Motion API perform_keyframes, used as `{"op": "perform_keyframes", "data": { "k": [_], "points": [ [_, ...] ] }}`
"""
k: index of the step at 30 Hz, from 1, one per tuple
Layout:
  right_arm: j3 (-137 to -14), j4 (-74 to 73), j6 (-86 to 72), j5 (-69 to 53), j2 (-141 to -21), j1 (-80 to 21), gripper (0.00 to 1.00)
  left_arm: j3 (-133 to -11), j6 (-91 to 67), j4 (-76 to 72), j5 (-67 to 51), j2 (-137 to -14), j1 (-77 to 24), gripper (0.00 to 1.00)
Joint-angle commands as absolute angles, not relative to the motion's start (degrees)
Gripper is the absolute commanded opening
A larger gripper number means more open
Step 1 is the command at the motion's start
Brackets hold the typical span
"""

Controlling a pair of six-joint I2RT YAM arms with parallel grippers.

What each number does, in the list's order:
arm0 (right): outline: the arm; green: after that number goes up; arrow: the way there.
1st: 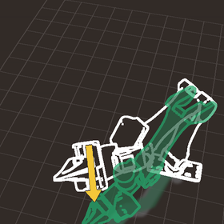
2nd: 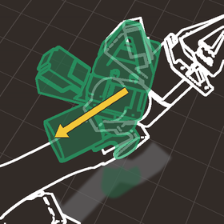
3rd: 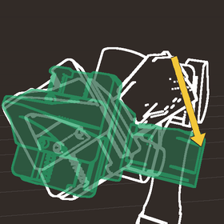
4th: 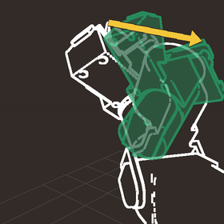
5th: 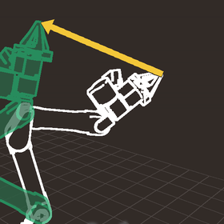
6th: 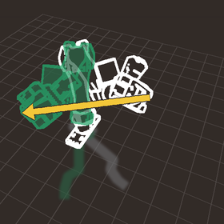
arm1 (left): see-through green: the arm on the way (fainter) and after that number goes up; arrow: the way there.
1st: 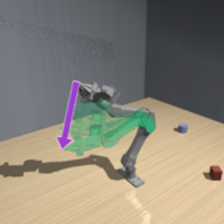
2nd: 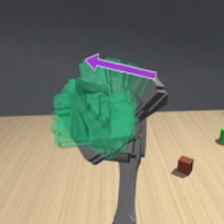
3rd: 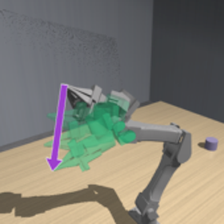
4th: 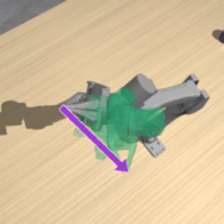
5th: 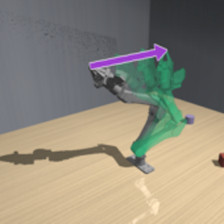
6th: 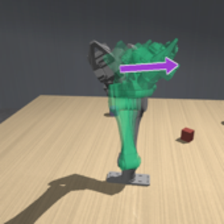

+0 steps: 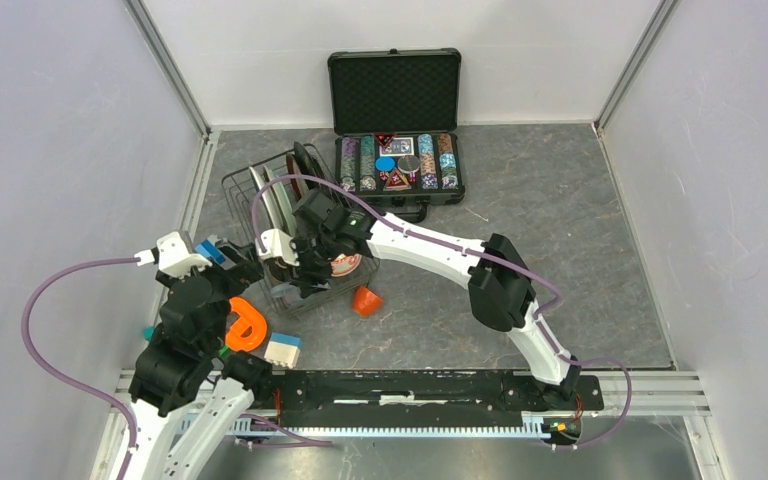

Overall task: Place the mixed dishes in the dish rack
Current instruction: Turn the cup upside down in the dish rack.

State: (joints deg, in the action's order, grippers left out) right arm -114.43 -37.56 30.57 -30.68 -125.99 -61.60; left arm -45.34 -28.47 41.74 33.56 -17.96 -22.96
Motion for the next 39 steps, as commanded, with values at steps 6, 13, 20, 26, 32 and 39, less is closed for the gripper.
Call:
{"op": "perform_keyframes", "data": {
  "k": [6, 13, 20, 26, 32, 39],
  "points": [
    [-118.02, -36.83, 31.46, -32.43, -128.15, -63.01, 0.21, -45.35, -27.59, 39.58, 32.17, -17.78, -23.08, 1.00],
    [-117.84, -37.81, 32.90, -32.62, -127.20, -63.02, 0.18, -45.23, -27.73, 39.63, 31.99, -17.67, -23.07, 1.00],
    [-119.08, -42.56, 37.01, -30.59, -125.66, -63.02, 0.11, -45.27, -27.76, 39.63, 31.82, -17.63, -23.08, 1.00],
    [-119.17, -43.22, 37.13, -28.32, -124.14, -62.84, 0.07, -45.26, -27.87, 39.59, 31.38, -17.50, -23.05, 1.00],
    [-116.97, -42.45, 37.61, -25.96, -120.55, -62.63, 0.05, -45.71, -27.84, 40.14, 31.44, -17.16, -23.06, 1.00],
    [-116.09, -43.92, 39.38, -25.91, -118.70, -61.27, 0.05, -45.27, -28.12, 40.43, 31.55, -16.44, -23.10, 1.00]
  ]
}}
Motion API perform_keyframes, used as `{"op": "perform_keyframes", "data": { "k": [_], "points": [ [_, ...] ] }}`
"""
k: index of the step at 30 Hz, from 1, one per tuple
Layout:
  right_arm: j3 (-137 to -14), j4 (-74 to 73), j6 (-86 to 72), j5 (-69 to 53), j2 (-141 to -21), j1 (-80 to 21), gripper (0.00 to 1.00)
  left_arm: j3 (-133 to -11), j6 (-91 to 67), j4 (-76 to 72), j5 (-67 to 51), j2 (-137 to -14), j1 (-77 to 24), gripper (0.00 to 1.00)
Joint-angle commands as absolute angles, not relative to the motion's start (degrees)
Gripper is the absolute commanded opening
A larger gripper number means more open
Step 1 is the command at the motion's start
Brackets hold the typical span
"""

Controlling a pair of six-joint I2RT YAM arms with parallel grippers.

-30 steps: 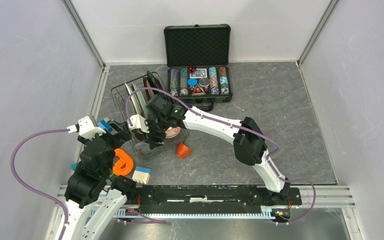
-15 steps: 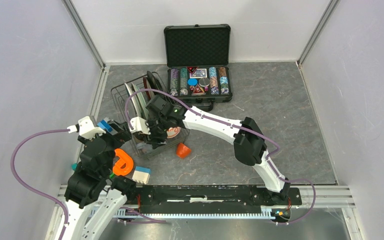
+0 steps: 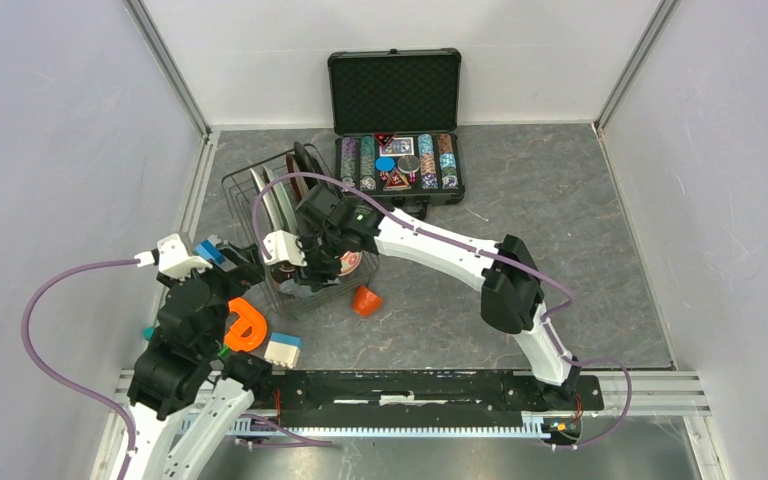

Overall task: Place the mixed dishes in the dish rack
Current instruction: Turn the cup upside down in the dish rack.

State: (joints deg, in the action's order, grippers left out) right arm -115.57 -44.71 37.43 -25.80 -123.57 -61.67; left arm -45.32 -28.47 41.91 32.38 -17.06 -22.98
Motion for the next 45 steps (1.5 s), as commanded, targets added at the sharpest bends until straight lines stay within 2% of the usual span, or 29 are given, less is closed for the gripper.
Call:
{"op": "perform_keyframes", "data": {
  "k": [1, 8, 19, 23, 25, 27, 30, 35, 45],
  "points": [
    [-116.25, -44.30, 39.38, -25.38, -119.01, -61.26, 0.05, -45.27, -28.12, 40.43, 31.47, -16.55, -23.05, 1.00],
    [-118.40, -50.45, 41.54, -22.94, -122.00, -61.27, 0.05, -45.09, -28.12, 40.42, 31.46, -16.68, -23.07, 1.00],
    [-121.19, -50.41, 41.44, -22.14, -127.28, -61.26, 0.10, -44.74, -28.56, 39.73, 30.85, -17.42, -23.00, 1.00],
    [-121.12, -49.88, 40.96, -22.27, -127.97, -61.27, 0.25, -44.67, -28.54, 39.34, 30.85, -17.56, -23.10, 1.00],
    [-120.80, -49.13, 40.46, -21.73, -127.74, -61.28, 0.45, -44.65, -28.48, 39.20, 30.72, -17.77, -23.10, 1.00],
    [-120.21, -48.08, 40.11, -21.86, -127.27, -61.27, 0.60, -44.65, -28.48, 39.19, 30.67, -18.00, -23.06, 1.00],
    [-119.08, -45.86, 39.40, -23.60, -125.79, -61.26, 0.75, -44.70, -28.48, 39.09, 30.68, -18.11, -23.10, 1.00],
    [-115.33, -41.64, 38.76, -27.29, -122.64, -61.27, 0.83, -44.82, -28.30, 38.96, 30.76, -18.28, -23.09, 1.00],
    [-108.84, -34.76, 35.77, -28.31, -116.73, -61.26, 0.86, -45.19, -28.28, 39.09, 29.94, -18.05, -23.06, 1.00]
  ]
}}
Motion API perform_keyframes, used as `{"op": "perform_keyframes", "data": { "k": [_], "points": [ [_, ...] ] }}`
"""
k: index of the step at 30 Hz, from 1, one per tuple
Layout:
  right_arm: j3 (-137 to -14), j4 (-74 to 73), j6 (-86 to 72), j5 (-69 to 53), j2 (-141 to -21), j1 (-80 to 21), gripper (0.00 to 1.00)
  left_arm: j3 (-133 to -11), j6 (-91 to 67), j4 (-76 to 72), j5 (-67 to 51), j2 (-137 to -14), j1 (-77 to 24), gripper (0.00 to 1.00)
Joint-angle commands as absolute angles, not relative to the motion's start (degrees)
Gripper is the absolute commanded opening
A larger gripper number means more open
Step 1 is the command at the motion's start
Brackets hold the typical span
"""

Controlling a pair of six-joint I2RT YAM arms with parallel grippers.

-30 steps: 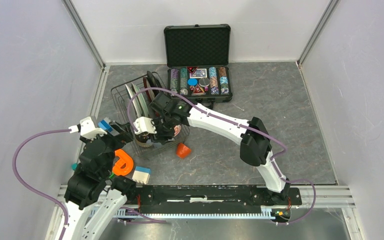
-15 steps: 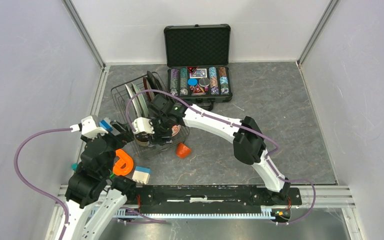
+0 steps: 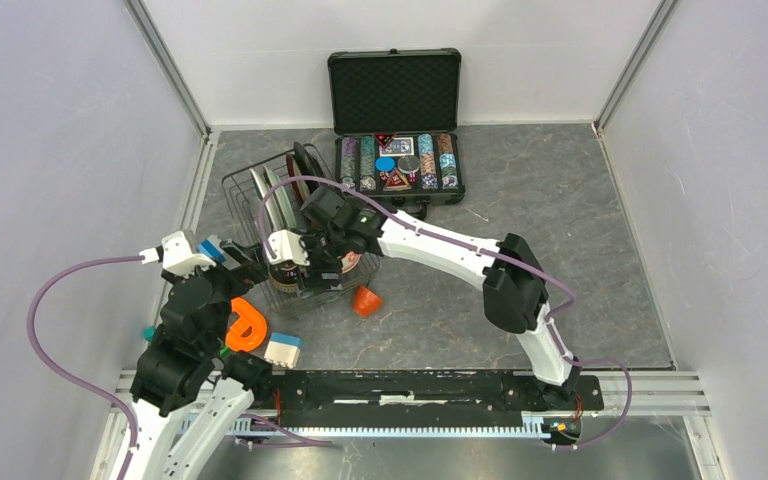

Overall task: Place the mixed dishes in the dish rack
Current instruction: Turn the cup upside down in the dish rack.

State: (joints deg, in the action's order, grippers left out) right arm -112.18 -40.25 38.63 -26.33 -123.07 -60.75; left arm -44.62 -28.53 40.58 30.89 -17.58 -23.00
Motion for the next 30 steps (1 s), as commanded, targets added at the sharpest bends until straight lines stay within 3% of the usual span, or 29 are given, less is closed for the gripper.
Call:
{"op": "perform_keyframes", "data": {
  "k": [1, 9, 13, 22, 30],
  "points": [
    [-107.50, -33.19, 34.96, -27.85, -115.44, -61.26, 0.86, -45.20, -28.22, 39.11, 29.65, -18.14, -23.05, 1.00],
    [-96.28, -23.13, 28.72, -26.87, -109.24, -61.05, 0.81, -45.36, -28.85, 39.90, 28.14, -17.87, -23.08, 1.00],
    [-94.13, -21.10, 25.81, -27.30, -110.13, -61.00, 0.84, -45.13, -29.67, 39.90, 27.38, -17.90, -23.04, 1.00],
    [-96.70, -14.86, 18.54, -24.36, -116.23, -61.18, 0.86, -45.00, -29.92, 39.81, 27.06, -18.68, -23.10, 1.00],
    [-100.24, -18.41, 20.10, -24.10, -120.76, -61.28, 0.84, -44.65, -29.63, 39.81, 27.42, -18.59, -23.07, 1.00]
  ]
}}
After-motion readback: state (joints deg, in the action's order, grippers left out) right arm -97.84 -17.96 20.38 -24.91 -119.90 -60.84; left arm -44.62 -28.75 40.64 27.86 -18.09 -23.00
